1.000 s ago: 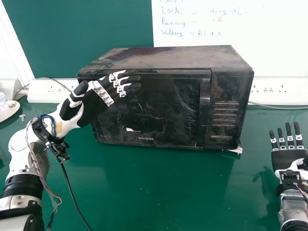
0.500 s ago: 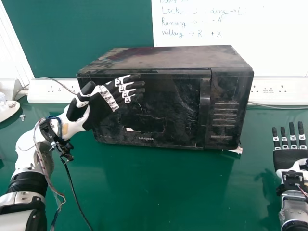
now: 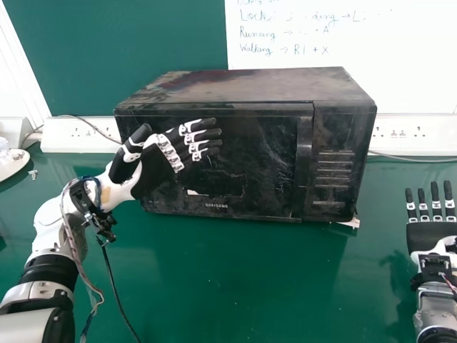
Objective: Open the door of oven
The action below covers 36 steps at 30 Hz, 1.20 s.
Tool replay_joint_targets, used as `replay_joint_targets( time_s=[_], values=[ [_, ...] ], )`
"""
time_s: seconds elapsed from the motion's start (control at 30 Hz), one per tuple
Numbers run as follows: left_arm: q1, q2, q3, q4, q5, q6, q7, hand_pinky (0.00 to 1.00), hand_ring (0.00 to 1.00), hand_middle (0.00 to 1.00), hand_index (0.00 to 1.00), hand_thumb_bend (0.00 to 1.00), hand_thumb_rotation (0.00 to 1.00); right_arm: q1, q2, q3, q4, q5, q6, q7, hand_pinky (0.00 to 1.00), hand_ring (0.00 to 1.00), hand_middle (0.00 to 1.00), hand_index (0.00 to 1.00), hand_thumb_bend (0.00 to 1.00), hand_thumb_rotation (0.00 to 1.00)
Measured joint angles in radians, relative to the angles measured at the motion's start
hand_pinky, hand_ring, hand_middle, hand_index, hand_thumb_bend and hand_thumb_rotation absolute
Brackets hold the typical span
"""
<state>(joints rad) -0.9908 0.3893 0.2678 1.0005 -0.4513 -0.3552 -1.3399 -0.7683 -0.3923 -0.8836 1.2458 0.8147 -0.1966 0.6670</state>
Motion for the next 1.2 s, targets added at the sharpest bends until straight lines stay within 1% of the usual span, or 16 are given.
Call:
replay_joint_targets(
  time_s=[0.07,0.17,0.3,0.4,0.53,0.73,0.97,1.2],
  values=[
    [-0.008,-0.007,0.000,0.004,0.000,0.009,0.000,0.70,0.90,0.93,0.81,1.00,0.77,-0.001,0.000,0.000,-0.001,0.001,0.000,0.000,1.00,1.00,1.00,1.00,1.00,0.88],
    [-0.013,-0.020,0.000,0.008,0.000,0.016,0.000,0.67,0.89,0.93,0.81,1.00,0.74,-0.003,0.001,-0.001,-0.001,0.001,-0.001,0.000,1.00,1.00,1.00,0.99,1.00,0.88],
    [-0.019,-0.028,0.010,0.031,-0.001,0.021,0.003,0.68,0.91,0.95,0.84,1.00,0.72,-0.004,0.002,0.000,-0.001,0.001,-0.012,0.000,1.00,1.00,1.00,1.00,1.00,0.89],
    [-0.030,-0.029,0.035,0.052,-0.008,0.051,0.011,0.69,0.92,0.97,0.88,1.00,0.72,-0.004,0.004,0.000,-0.002,0.001,-0.014,0.000,1.00,1.00,1.00,1.00,1.00,0.89],
    [-0.055,-0.032,0.059,0.069,-0.028,0.088,0.014,0.70,0.94,0.99,0.90,1.00,0.73,-0.004,0.008,0.000,-0.002,0.000,-0.017,0.000,1.00,1.00,1.00,0.99,1.00,0.88],
    [-0.076,-0.049,0.061,0.098,-0.029,0.133,0.011,0.71,0.95,0.99,0.92,0.99,0.75,-0.004,0.008,0.001,-0.003,0.000,-0.018,0.000,1.00,1.00,1.00,1.00,1.00,0.88],
    [-0.093,-0.078,0.060,0.148,0.000,0.137,0.033,0.74,0.97,1.00,0.93,0.97,0.80,-0.004,0.011,0.000,-0.005,0.002,-0.017,0.004,1.00,1.00,1.00,1.00,1.00,0.88],
    [-0.103,-0.108,0.058,0.167,0.032,0.108,0.058,0.73,0.97,1.00,0.95,0.97,0.85,-0.004,0.013,0.000,-0.006,0.002,-0.017,0.004,1.00,1.00,1.00,1.00,1.00,0.88]
  ],
)
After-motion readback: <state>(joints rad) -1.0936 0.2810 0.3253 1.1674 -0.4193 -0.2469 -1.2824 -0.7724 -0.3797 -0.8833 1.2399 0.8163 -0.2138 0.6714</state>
